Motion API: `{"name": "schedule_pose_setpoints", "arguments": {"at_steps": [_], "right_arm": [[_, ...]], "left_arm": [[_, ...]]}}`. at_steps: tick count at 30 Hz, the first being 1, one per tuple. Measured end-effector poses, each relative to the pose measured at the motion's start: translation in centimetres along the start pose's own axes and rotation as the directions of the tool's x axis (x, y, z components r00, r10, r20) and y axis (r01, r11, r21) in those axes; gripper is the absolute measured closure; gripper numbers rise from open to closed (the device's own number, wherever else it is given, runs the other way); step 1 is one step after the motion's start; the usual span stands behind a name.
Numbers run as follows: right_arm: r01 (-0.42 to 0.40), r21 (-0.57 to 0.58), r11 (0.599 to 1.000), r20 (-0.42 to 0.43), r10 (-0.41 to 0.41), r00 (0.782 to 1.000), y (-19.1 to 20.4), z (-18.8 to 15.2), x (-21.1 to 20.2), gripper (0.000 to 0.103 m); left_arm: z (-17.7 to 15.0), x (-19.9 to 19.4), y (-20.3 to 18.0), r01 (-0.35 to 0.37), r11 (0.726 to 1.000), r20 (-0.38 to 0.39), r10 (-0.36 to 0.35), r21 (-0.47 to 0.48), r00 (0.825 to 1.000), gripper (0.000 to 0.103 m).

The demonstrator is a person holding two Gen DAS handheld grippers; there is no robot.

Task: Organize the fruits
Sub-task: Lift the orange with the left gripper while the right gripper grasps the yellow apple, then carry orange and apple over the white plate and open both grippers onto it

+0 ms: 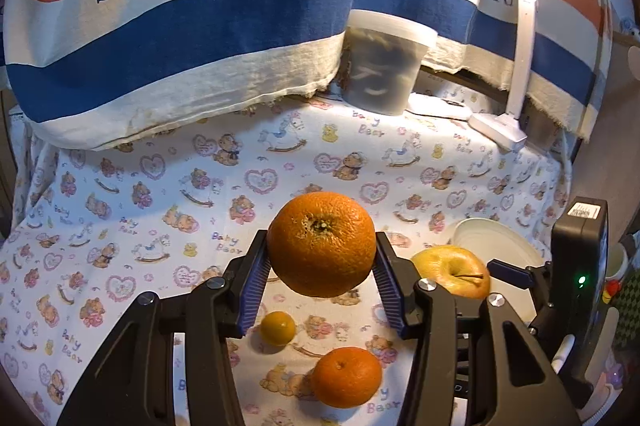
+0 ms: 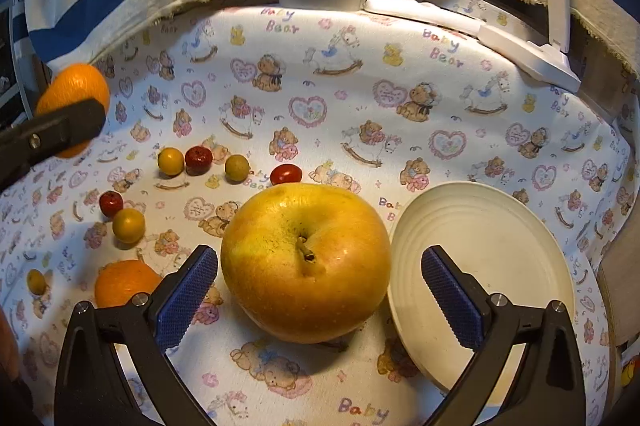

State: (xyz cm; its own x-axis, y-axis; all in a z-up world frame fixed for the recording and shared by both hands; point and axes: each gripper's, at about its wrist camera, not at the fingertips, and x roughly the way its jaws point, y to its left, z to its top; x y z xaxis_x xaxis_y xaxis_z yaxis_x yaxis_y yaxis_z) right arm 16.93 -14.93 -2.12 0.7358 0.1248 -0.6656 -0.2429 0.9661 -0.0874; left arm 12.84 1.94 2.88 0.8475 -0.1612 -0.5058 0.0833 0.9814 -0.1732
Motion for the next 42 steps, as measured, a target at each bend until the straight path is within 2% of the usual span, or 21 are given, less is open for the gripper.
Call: {"name": "schedule_pose_setpoints", "arguments": {"at_steps": [1, 3, 8, 11, 13, 18, 22, 27, 31, 34, 40, 42], "right_arm": [[-0.001, -0.003, 1.000, -0.007, 0.001, 1.000, 0.1, -0.1, 0.3, 0.002], [-0.033, 0.003, 0.999, -0.024, 0.033, 0.999, 0.2, -0.2, 0.7, 0.013], [-0.010, -0.011, 1.000, -0.005, 0.010, 1.000, 0.7, -0.3, 0.5, 0.014], [-0.045, 0.010, 0.999, -0.005, 0.046, 0.999, 0.3, -0.5, 0.1, 0.014], [-0.076, 0.016, 0.997, 0.007, 0.076, 0.997, 0.0, -0.8, -0.4, 0.015], [-0.070, -0.006, 0.998, 0.056, 0.070, 0.996, 0.0, -0.8, -2.4, 0.015], [-0.112, 0.035, 0.993, 0.111, 0.107, 0.988, -1.3, -0.3, -4.9, 0.015], [-0.091, 0.058, 0.994, 0.216, 0.076, 0.973, -3.4, 0.1, -8.8, 0.015], [-0.092, 0.114, 0.989, 0.273, 0.057, 0.960, -6.9, 0.2, -10.9, 0.015], [-0.070, 0.182, 0.981, 0.266, 0.019, 0.964, -10.0, 0.4, -11.2, 0.015], [0.021, 0.251, 0.968, 0.264, -0.089, 0.961, -14.1, -0.3, -10.6, 0.015], [0.021, 0.273, 0.962, 0.248, -0.092, 0.964, -14.9, -0.4, -10.1, 0.015]], "left_arm": [[0.0, 0.1, 0.1, 0.002, 1.000, -0.003, -0.002, -0.007, 1.000, 0.054], [0.0, 0.2, 0.5, 0.009, 1.000, -0.010, -0.010, -0.026, 1.000, 0.054], [-0.1, 0.6, 0.6, -0.019, 1.000, -0.014, 0.019, -0.008, 1.000, 0.054], [-0.2, 0.6, 0.4, -0.031, 0.999, -0.014, 0.031, 0.007, 0.999, 0.054], [-0.1, 0.2, 0.1, -0.022, 1.000, 0.002, 0.022, 0.018, 1.000, 0.054], [0.1, -1.6, -0.8, -0.053, 0.997, 0.096, 0.047, 0.064, 0.994, 0.054], [0.4, -2.9, -0.9, -0.032, 0.998, 0.137, 0.023, 0.059, 0.990, 0.054], [0.3, -3.9, -1.4, -0.046, 0.996, 0.201, 0.028, 0.083, 0.979, 0.054], [0.3, -3.1, -1.1, -0.039, 0.997, 0.170, 0.028, 0.062, 0.985, 0.054], [0.2, -3.4, -1.8, -0.039, 0.996, 0.175, 0.023, 0.086, 0.984, 0.054], [0.8, -2.4, -6.4, -0.066, 0.971, 0.160, 0.029, 0.231, 0.987, 0.054], [1.1, -1.7, -8.3, -0.027, 0.964, 0.135, -0.010, 0.266, 0.991, 0.054]]}}
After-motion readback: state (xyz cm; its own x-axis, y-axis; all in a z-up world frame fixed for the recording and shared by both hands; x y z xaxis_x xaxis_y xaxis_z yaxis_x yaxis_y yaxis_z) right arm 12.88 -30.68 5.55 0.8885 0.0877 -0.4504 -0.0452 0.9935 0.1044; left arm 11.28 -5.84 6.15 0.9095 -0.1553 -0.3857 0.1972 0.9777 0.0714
